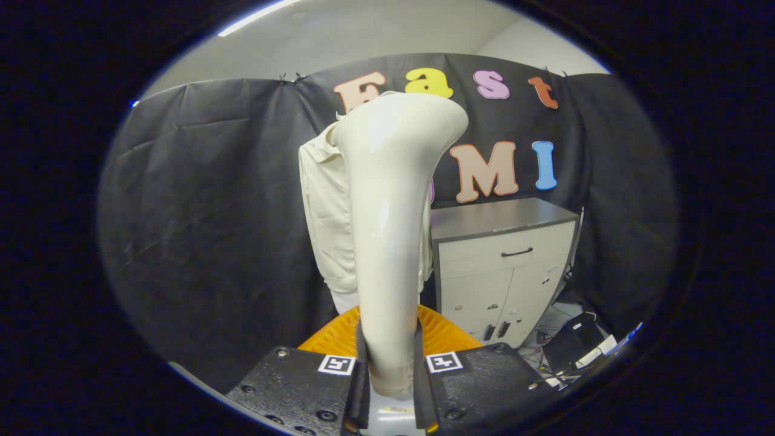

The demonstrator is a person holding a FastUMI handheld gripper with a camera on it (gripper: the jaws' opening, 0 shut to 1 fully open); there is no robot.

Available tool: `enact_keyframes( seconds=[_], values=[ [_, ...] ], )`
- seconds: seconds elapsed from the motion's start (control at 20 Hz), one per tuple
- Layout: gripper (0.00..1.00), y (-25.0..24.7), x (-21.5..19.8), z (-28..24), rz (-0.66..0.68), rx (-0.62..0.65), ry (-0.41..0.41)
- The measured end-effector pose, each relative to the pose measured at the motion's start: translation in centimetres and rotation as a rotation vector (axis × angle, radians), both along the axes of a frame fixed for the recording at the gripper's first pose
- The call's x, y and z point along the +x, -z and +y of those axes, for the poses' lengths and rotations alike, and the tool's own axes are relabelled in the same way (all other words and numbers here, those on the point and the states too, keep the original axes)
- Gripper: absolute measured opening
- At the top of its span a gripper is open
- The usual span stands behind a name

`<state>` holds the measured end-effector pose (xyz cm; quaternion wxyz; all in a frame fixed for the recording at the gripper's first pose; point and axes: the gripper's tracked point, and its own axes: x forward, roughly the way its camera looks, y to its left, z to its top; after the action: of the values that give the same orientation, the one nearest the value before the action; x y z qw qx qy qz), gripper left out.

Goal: Iron the clothes twice with a garment steamer, once on the left side and once on the right side.

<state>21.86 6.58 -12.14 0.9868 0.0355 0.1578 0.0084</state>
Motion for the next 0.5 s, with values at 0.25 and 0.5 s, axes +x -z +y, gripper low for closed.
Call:
enact_keyframes(
  seconds=[0.25, 0.5],
  values=[
    [0.29, -0.5, -2.8, -3.4, -0.021, 0.037, -0.014],
    [0.28, -3.0, -3.6, -4.5, -0.083, 0.032, -0.043]
  ],
)
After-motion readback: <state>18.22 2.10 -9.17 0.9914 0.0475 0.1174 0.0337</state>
